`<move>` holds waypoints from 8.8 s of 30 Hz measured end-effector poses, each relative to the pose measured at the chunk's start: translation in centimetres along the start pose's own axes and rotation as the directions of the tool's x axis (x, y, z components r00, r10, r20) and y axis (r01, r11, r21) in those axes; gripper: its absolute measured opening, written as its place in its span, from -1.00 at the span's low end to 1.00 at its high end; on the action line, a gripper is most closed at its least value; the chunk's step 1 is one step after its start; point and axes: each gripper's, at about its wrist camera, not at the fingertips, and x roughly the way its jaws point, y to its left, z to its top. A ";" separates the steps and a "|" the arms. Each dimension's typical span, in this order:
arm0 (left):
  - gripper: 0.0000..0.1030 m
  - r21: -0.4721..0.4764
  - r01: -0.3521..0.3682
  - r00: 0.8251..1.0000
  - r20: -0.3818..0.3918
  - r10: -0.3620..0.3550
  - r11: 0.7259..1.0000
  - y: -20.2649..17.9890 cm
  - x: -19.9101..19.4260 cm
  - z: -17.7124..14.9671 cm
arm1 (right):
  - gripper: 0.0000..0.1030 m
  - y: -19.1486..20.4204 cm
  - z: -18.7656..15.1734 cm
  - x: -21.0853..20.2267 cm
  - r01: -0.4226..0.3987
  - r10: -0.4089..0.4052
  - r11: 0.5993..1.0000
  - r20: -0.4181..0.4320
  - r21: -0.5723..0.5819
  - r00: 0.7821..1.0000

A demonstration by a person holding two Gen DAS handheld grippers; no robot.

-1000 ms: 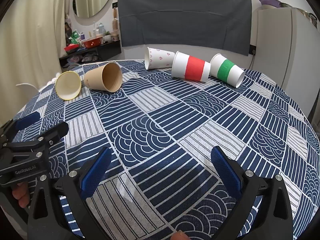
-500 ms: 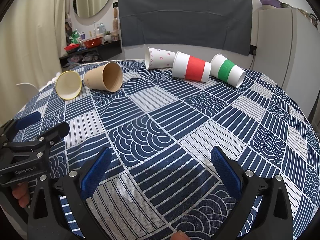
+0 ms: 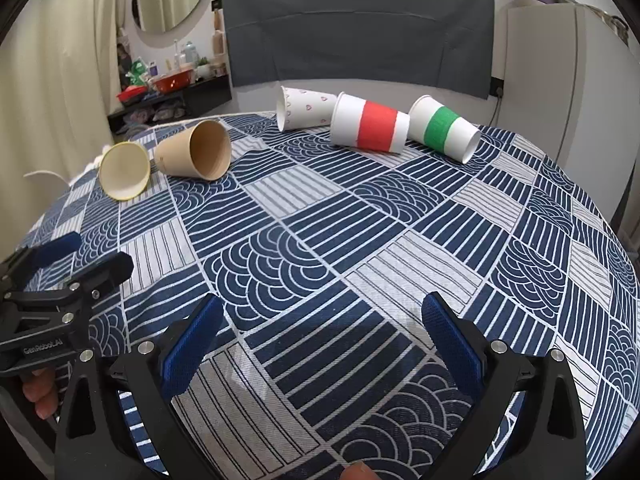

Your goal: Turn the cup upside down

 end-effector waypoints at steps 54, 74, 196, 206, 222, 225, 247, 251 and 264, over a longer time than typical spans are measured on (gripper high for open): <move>0.81 0.086 0.024 0.933 -0.359 0.009 0.996 2.3 14.4 15.8 | 0.85 -3.1 8.9 6.0 0.054 -0.055 0.998 -0.097 -0.012 0.994; 0.61 0.153 0.141 0.951 -0.294 -0.091 0.978 -2.3 4.7 14.5 | 0.85 -4.4 8.2 3.1 0.078 -0.077 0.997 -0.053 0.021 0.996; 0.88 0.043 0.082 0.972 -0.224 -0.071 0.996 6.4 1.8 3.4 | 0.67 5.0 7.1 2.5 -0.252 0.257 0.955 0.008 -0.158 0.966; 0.88 0.068 0.113 0.975 -0.198 -0.097 0.991 4.0 2.4 2.9 | 0.83 1.7 4.2 -0.3 -0.128 0.130 0.989 0.031 -0.071 0.991; 0.88 0.093 0.145 0.971 -0.204 -0.124 0.985 1.9 3.3 1.2 | 0.84 -0.1 1.4 1.4 -0.024 0.026 0.999 -0.036 0.040 0.999; 0.88 0.093 0.147 0.970 -0.206 -0.126 0.985 1.8 3.2 1.1 | 0.84 0.2 1.0 0.9 0.009 -0.009 0.999 -0.015 0.035 1.000; 0.88 0.076 0.145 0.977 -0.167 -0.130 0.987 2.3 2.6 1.0 | 0.84 0.6 0.5 1.2 0.051 -0.051 0.998 -0.032 0.027 0.998; 0.88 0.068 0.133 0.981 -0.148 -0.122 0.989 2.5 2.3 1.1 | 0.84 0.7 0.5 1.2 0.057 -0.057 0.998 -0.030 0.017 0.998; 0.88 0.083 0.121 0.983 -0.145 -0.109 0.989 2.3 2.3 1.0 | 0.84 0.8 0.4 0.9 0.069 -0.069 0.998 -0.016 0.012 0.998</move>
